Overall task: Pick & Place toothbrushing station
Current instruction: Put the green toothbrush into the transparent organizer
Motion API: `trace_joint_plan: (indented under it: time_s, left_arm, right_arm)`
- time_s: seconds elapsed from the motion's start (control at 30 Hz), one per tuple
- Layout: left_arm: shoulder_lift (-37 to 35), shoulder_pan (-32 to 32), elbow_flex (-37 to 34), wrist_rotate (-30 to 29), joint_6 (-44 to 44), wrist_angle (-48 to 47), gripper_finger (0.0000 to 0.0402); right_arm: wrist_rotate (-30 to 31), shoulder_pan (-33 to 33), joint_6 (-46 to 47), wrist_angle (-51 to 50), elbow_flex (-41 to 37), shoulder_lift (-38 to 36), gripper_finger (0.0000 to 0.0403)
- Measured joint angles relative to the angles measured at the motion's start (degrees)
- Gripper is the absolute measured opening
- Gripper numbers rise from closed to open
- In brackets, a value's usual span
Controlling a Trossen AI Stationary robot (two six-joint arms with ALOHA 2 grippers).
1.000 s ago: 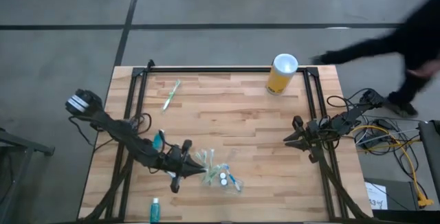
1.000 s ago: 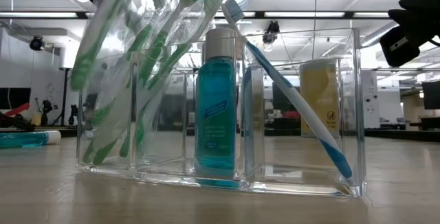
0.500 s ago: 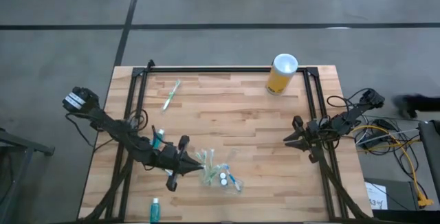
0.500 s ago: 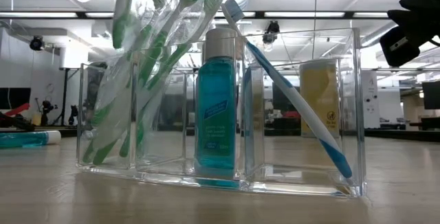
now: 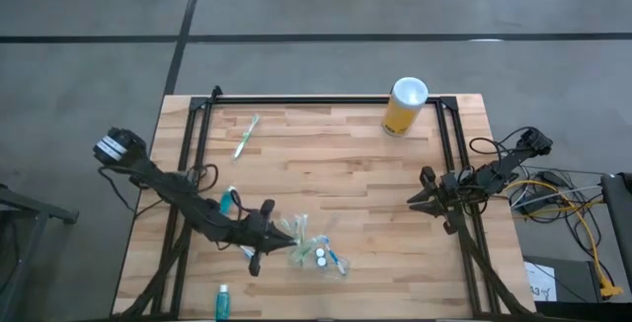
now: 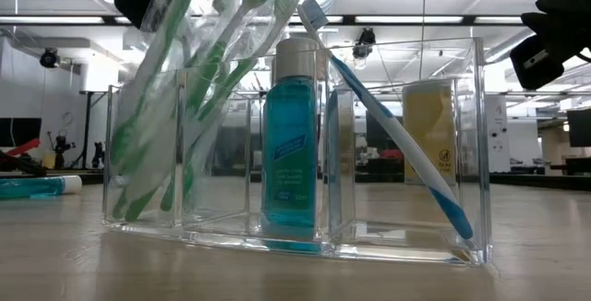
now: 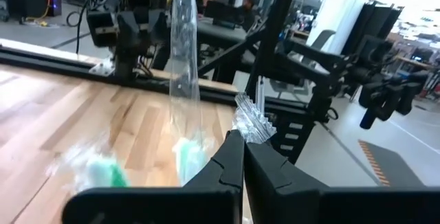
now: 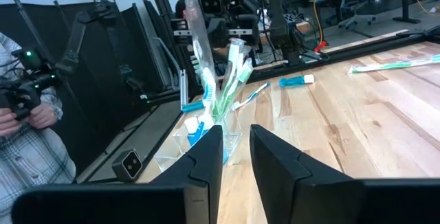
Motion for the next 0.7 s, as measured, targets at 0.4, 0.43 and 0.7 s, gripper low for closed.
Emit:
trace_joint_plan:
  time_s: [0.4, 0.43, 0.7]
  left_arm:
    - [4.52, 0.0, 0.0, -0.13, -5.15, 0.0, 0.0005]
    - [4.57, 0.0, 0.0, -0.41, -5.56, 0.0, 0.0005]
    - [4.06, 0.0, -0.04, -1.31, -4.97, 0.06, 0.001]
  right_arm:
    - [0.0, 0.0, 0.0, 0.0, 0.01, 0.0, 0.0079]
    - [-0.01, 0.0, 0.0, 0.0, 0.01, 0.0, 0.0078]
    - [-0.01, 0.0, 0.0, 0.0, 0.0, -0.02, 0.0068]
